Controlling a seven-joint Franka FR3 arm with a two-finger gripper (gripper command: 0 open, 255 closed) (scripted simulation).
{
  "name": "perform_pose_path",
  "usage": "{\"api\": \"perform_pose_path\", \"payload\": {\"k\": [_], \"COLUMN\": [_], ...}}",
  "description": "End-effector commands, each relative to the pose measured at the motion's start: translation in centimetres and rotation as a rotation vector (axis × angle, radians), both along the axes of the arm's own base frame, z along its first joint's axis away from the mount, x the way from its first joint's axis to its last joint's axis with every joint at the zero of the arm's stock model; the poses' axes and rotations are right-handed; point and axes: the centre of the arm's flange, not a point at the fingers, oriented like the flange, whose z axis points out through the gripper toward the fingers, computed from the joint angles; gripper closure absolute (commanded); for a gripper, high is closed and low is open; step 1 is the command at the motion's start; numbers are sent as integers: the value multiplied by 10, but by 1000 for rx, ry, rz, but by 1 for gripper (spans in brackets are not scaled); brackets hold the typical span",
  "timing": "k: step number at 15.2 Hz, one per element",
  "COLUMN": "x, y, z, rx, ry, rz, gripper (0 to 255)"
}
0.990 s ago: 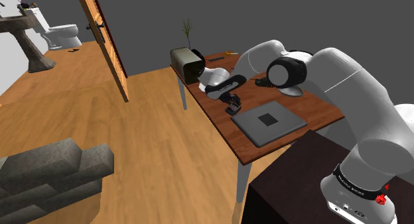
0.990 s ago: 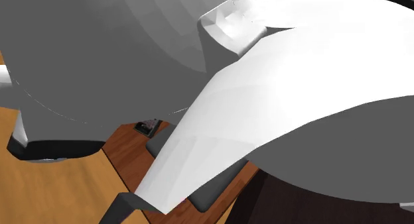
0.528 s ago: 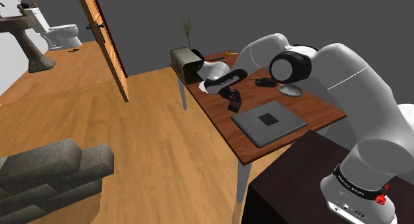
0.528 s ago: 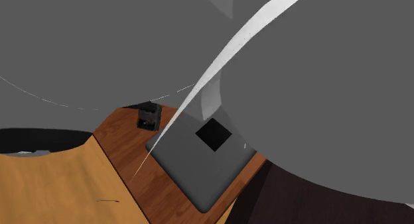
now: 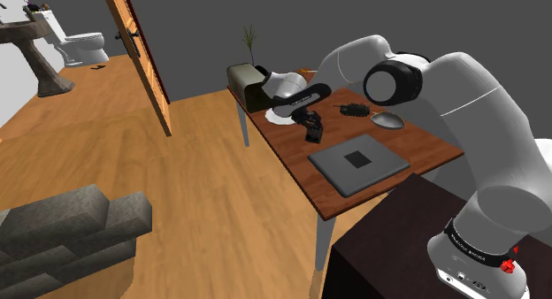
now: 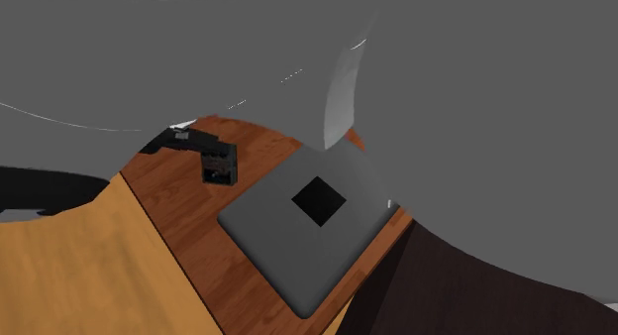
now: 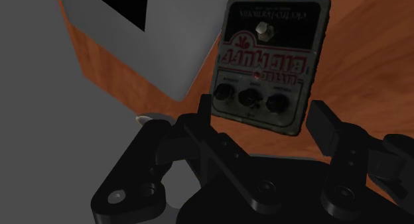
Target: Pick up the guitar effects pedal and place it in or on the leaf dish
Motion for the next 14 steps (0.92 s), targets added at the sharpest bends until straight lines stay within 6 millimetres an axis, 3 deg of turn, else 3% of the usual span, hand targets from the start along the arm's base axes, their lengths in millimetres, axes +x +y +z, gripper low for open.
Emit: {"api": "perform_pose_path", "payload": {"k": [1, 4, 14], "x": [-1, -1, -37], "y": [0, 0, -127], "z": [13, 28, 34], "rx": [0, 0, 0], "ry": [0, 0, 0], "rz": [0, 0, 0], "gripper": [255, 255, 255]}}
